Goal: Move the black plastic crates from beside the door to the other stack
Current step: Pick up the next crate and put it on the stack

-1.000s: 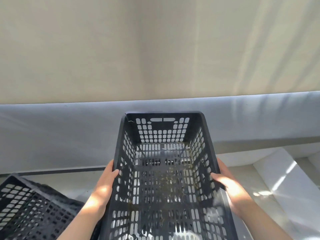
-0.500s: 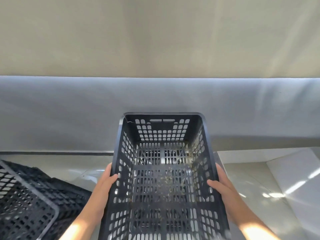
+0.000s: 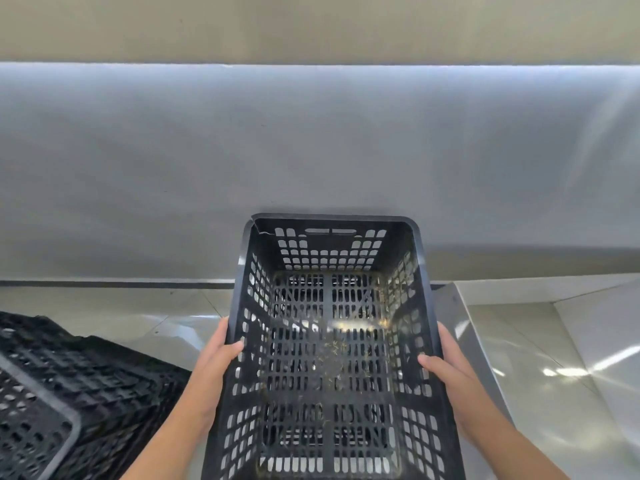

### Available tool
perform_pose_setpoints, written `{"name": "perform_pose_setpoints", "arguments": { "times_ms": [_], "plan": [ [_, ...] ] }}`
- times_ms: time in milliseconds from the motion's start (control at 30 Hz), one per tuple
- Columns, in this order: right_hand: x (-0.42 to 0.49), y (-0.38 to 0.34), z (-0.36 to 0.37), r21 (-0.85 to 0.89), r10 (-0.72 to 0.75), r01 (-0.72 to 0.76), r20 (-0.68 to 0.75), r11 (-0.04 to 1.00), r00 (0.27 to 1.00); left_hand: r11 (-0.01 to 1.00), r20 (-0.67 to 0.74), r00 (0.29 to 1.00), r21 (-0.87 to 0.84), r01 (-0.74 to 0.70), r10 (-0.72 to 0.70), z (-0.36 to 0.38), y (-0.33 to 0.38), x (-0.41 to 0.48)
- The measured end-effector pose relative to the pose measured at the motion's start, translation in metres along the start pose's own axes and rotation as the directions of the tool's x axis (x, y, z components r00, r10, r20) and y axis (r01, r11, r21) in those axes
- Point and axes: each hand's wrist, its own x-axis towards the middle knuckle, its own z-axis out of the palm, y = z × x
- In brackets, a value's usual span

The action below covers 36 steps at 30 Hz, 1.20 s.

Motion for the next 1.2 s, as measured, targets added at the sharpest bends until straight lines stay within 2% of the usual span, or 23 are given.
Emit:
{"name": "perform_pose_setpoints", "arguments": {
  "times_ms": [233,433,1200],
  "plan": [
    [0.026,0.020,-0.003,0.013,0.006,-0.006,-0.028,1.000,1.000,0.998,-0.019,0.998,0.007,0.055,-0.054,-0.007,-0.036,0.035],
    [0.034,0.023,0.008,-0.020,-0.005,0.004,-0.081,1.000,0.997,0.999,-0.039,0.998,-0.015,0.043,-0.044,-0.009,-0.053,0.052],
    [0.036,0.025,0.008,-0.023,0.014,-0.016,-0.115,1.000,0.993,1.000,-0.046,0.999,-0.020,0.014,-0.015,-0.003,-0.065,0.051]
  ]
}}
